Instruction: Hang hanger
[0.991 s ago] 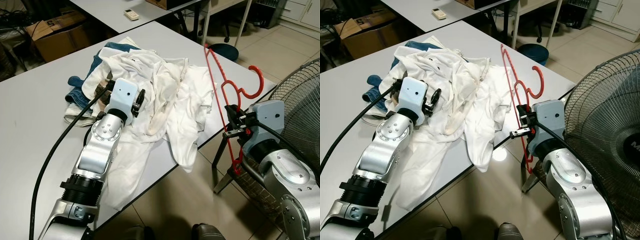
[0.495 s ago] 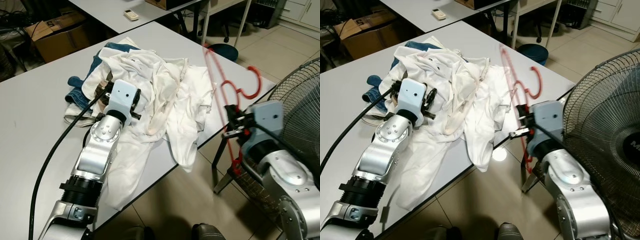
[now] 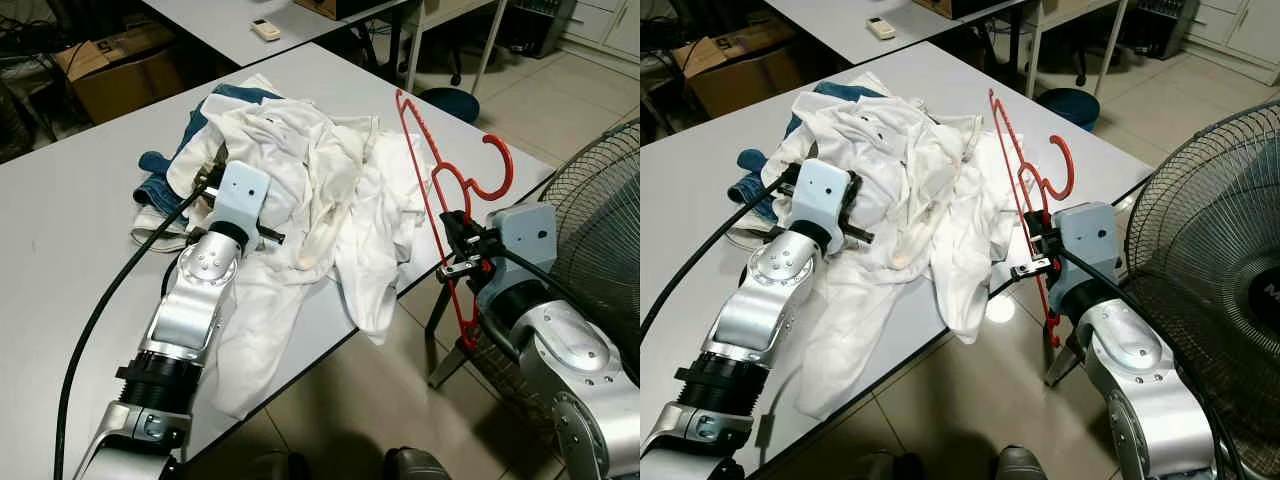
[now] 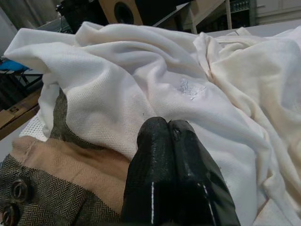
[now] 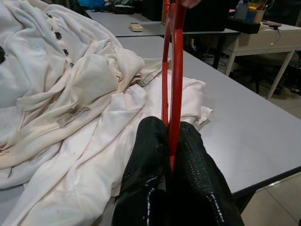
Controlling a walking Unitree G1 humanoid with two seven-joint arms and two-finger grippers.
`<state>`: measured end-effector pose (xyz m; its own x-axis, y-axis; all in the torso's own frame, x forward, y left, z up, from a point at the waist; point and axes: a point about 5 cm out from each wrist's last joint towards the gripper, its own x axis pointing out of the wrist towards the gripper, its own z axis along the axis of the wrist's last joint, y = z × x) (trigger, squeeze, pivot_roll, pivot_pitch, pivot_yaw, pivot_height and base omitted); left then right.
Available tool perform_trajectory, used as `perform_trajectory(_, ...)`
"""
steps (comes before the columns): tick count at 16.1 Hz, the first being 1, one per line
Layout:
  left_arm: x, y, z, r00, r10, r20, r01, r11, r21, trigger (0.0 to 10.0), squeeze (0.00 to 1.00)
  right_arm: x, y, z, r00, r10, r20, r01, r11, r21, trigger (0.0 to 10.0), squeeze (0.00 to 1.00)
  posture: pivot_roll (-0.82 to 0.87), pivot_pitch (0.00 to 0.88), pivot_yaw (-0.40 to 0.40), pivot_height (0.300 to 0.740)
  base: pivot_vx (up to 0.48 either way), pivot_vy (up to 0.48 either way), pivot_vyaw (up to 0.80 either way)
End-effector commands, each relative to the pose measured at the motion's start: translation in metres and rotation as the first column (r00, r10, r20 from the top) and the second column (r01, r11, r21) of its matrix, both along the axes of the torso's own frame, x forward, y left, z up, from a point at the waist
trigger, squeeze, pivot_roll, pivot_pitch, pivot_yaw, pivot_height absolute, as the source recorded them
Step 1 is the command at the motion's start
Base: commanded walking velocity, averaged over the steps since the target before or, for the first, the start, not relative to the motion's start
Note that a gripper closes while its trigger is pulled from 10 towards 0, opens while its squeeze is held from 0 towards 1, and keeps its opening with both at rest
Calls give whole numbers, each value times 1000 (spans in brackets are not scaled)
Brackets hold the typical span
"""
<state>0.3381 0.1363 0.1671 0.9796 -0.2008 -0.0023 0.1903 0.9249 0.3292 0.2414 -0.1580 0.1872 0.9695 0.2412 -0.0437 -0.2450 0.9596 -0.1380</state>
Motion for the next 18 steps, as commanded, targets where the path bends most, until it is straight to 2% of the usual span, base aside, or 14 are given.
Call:
perform_trajectory(1,0,9,-4,999,31,-16,-31,999,15,0,0,0,3,1,1000,14,11,-14,1000,3,10000,0,-197,90,103,740,0,0,0)
perform_trajectory(2,0,10,-4,999,37,-17,-37,999,11,0,0,-1,3,2,1000,23,15,-23,1000,17,10000,0,-197,90,104,740,0,0,0)
perform_trajectory(3,1,10,-4,999,41,-17,-41,999,7,0,0,-1,4,2,999,25,19,-26,999,30,2196,0,-198,90,104,740,0,0,0)
perform_trajectory(4,1,11,-4,999,45,-15,-45,999,5,0,0,-1,4,3,999,27,23,-28,999,40,0,0,-197,90,104,740,0,0,0)
perform_trajectory(7,2,15,2,998,60,20,-59,998,-32,0,0,-1,4,3,999,26,27,-27,999,36,0,0,-199,92,106,740,0,0,0)
perform_trajectory(8,2,18,12,996,57,62,-51,994,-98,0,0,-2,3,4,999,23,28,-24,999,35,0,0,-200,93,106,740,0,0,0)
perform_trajectory(9,1,22,28,990,39,134,-14,983,-184,0,0,-2,3,3,999,20,29,-21,999,34,627,0,-198,93,107,740,0,0,0)
perform_trajectory(10,0,27,43,980,32,199,17,970,-241,0,0,-2,2,3,999,18,29,-19,999,32,2118,0,-196,94,110,740,0,0,0)
perform_trajectory(12,-3,43,69,951,60,304,32,957,-289,0,0,-2,2,3,999,16,30,-17,999,33,3137,0,-194,94,110,740,0,0,0)
perform_trajectory(14,-7,59,90,920,97,379,25,952,-304,0,0,-2,2,2,1000,14,28,-15,999,34,3608,0,-185,89,114,740,0,0,0)
perform_trajectory(15,-5,57,85,948,25,318,49,973,-224,0,0,-2,2,1,1000,14,25,-15,999,34,4275,0,-180,87,112,740,0,0,0)
perform_trajectory(16,-6,47,72,967,-88,239,107,992,-65,2118,0,-1,3,0,1000,16,23,-17,999,34,4824,0,-176,84,109,740,0,0,0)
perform_trajectory(17,-7,36,57,974,-156,167,157,988,5,10000,0,0,5,-1,1000,23,21,-23,999,32,6196,0,-178,82,110,740,0,0,0)
perform_trajectory(18,-10,26,46,972,-195,132,198,980,-12,10000,0,0,6,-1,999,26,19,-27,999,20,8824,0,-182,81,113,740,0,0,0)
